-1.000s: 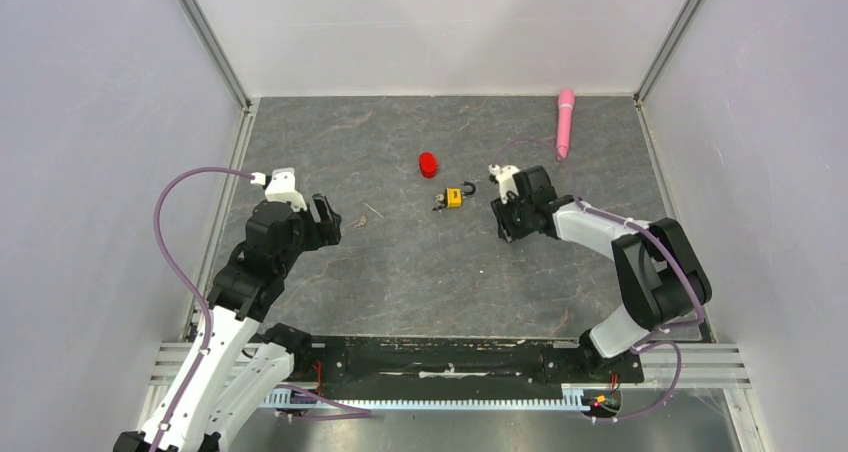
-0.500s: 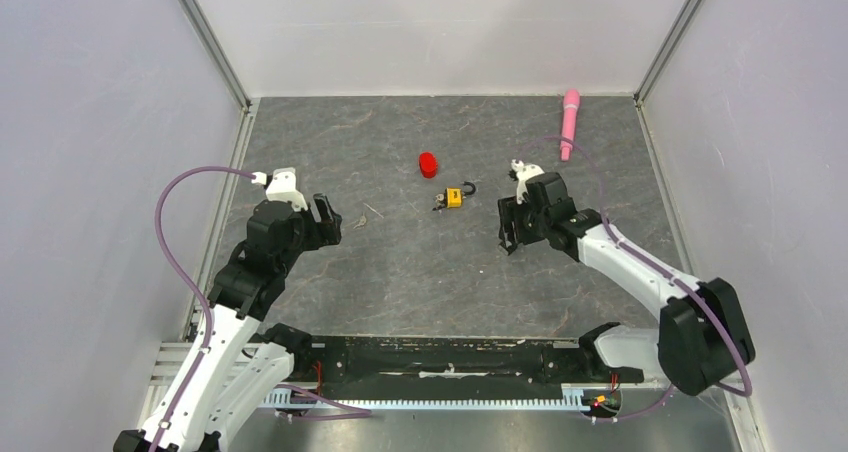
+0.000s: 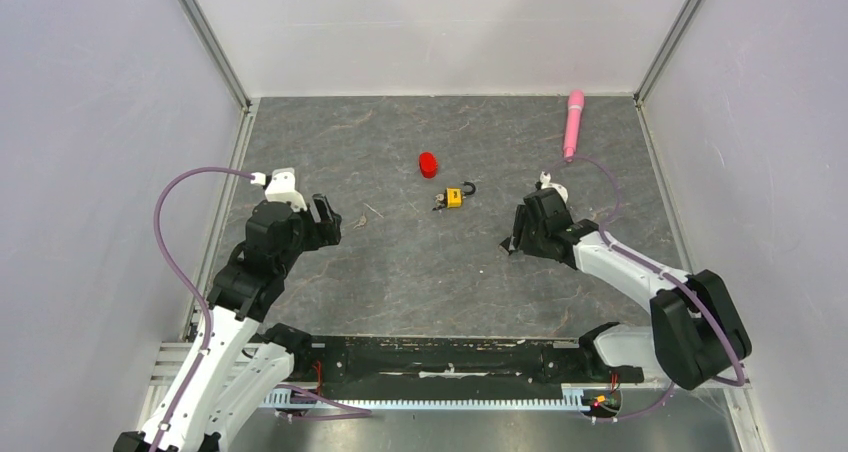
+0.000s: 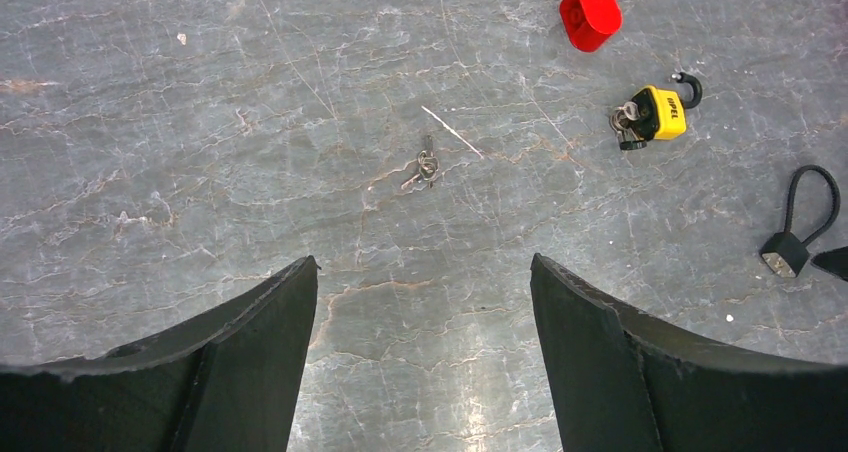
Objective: Unlock with the key
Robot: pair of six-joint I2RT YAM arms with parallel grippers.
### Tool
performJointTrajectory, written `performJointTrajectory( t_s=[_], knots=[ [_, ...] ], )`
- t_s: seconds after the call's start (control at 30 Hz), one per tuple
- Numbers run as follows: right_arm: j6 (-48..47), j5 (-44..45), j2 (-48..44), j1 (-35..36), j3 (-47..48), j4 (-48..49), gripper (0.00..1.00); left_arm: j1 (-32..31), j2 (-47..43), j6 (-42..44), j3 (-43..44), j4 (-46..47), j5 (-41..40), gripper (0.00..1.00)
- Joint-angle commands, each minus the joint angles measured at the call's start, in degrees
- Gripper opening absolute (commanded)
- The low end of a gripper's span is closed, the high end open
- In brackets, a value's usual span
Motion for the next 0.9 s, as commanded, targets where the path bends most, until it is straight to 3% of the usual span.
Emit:
performJointTrajectory(
  t_s=[0.0, 0.2, 0.4, 0.6, 0.87],
  knots=[
    [5.92, 4.43, 1.94, -0.19, 0.61, 4.37, 0.57, -0.15, -0.76, 3.62, -0.43, 1.11, 0.8, 0.82],
    [6.64, 6.43, 5.75, -0.97, 1.15, 6.7, 0.46, -0.15, -0.89, 3.62, -0.44, 1.12, 0.87, 0.82],
    [6.6, 6.17, 9.28, -1.72, 1.14, 9.05, 0.42, -0.15, -0.85, 3.69, -0.42, 1.16, 0.92, 0.82],
    [3.74, 5.96, 11.8, -2.7, 3.18, 9.87, 0.29, -0.16, -0.53, 3.7, -0.43, 1.15, 1.0, 0.82],
    [-3.96, 3.01, 12.21, -4.18, 5.63, 9.3, 0.27, -0.16, -0.36, 3.71, -0.44, 1.11, 1.0, 0.82]
  ],
)
